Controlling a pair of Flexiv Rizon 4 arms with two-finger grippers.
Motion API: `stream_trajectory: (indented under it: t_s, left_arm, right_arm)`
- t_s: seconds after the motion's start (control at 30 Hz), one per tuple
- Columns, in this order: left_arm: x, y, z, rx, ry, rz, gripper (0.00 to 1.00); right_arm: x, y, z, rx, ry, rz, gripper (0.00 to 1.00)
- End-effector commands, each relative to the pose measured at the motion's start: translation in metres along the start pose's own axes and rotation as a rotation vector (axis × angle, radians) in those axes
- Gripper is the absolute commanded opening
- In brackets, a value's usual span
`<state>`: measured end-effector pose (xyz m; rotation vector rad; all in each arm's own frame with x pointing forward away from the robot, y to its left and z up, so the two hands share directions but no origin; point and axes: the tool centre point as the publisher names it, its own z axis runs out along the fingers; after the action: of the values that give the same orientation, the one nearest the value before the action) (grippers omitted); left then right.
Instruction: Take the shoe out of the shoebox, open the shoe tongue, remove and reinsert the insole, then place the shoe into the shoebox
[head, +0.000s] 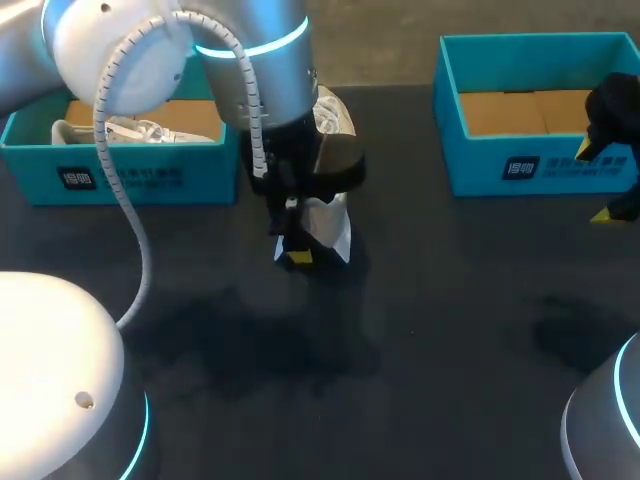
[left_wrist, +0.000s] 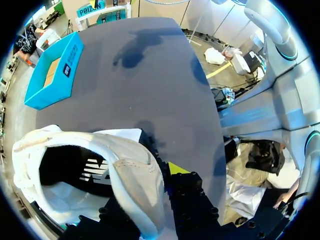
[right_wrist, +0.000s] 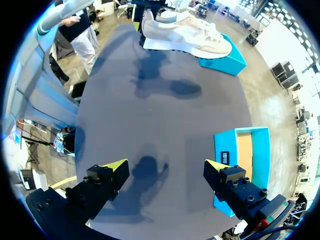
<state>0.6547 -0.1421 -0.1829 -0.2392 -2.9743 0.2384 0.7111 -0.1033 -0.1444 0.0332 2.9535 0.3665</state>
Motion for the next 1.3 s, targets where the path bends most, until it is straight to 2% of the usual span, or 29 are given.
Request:
stream_trajectory:
  t_s: [0.03,0.23,0.3,0.57,0.83,1.07,1.3]
  left_arm:
    - [-0.001,0.02,-0.011,0.002,0.011,0.021,0.0]
    - [-0.005,0.054,-0.022,0.024,0.06,0.035,0.0]
    - [-0.007,0.069,-0.028,-0.005,0.066,0.045,0.0]
    - [-0.016,0.117,-0.047,-0.026,0.058,0.017,0.0]
    - [-0.02,0.156,-0.059,-0.082,0.139,0.111,0.0]
    - [-0.027,0.197,-0.071,-0.045,0.129,0.08,0.0]
    - [-0.032,0.232,-0.08,-0.048,0.111,0.066,0.0]
  right_arm:
    - [-0.002,0.001,0.001,0.004,0.004,0.0,1.0]
    - [-0.002,0.001,0.001,0.004,0.004,0.0,1.0]
    - [-0.002,0.001,0.001,0.004,0.004,0.0,1.0]
    - [-0.002,0.001,0.001,0.004,0.004,0.0,1.0]
    - [-0.002,0.001,0.001,0.004,0.004,0.0,1.0]
    - [-0.002,0.001,0.001,0.004,0.004,0.0,1.0]
    - [-0.002,0.001,0.001,0.004,0.004,0.0,1.0]
